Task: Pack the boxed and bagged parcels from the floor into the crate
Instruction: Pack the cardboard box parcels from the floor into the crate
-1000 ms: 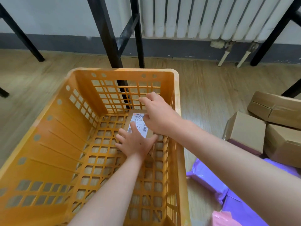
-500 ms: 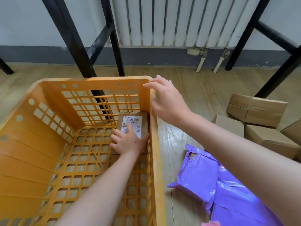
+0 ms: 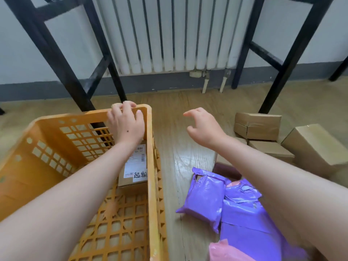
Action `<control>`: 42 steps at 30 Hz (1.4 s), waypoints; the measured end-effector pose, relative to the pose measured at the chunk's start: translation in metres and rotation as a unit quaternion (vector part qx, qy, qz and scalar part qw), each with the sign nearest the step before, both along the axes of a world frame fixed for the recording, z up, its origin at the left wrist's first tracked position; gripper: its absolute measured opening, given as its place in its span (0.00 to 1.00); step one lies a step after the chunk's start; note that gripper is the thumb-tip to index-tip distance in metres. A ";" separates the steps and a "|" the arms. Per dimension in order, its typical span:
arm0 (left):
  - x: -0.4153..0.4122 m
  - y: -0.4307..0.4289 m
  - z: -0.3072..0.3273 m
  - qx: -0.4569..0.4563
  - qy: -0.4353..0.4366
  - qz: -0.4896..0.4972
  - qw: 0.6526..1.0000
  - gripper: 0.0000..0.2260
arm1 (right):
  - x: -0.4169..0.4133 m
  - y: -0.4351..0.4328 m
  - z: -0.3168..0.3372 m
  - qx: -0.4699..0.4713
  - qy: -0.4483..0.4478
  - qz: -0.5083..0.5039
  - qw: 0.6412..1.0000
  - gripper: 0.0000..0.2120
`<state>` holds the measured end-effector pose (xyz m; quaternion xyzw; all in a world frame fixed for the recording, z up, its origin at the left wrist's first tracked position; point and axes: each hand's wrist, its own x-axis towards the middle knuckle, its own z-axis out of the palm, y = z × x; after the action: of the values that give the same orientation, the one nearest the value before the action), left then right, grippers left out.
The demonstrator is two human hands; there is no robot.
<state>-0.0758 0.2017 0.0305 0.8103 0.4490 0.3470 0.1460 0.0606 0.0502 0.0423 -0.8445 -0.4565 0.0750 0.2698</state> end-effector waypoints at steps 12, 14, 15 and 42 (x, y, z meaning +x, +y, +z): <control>0.139 -0.192 0.003 -0.016 0.088 -0.268 0.959 0.08 | 0.086 -0.166 -0.001 -0.087 0.011 -0.150 0.985 0.21; 0.158 -0.216 -0.009 -0.027 0.096 -0.291 0.952 0.08 | 0.107 -0.188 -0.013 -0.102 0.013 -0.182 0.978 0.22; 0.168 -0.225 -0.014 -0.033 0.097 -0.301 0.948 0.08 | 0.118 -0.198 -0.019 -0.111 0.010 -0.197 0.974 0.22; 0.207 -0.259 -0.010 -0.176 0.047 -0.339 0.923 0.06 | 0.157 -0.267 -0.013 -0.155 -0.195 -0.250 0.936 0.35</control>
<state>0.1312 -0.0578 0.0209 0.8907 0.2079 0.1539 0.3738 0.2179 -0.2172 0.0296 -0.9608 -0.2569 -0.0911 0.0515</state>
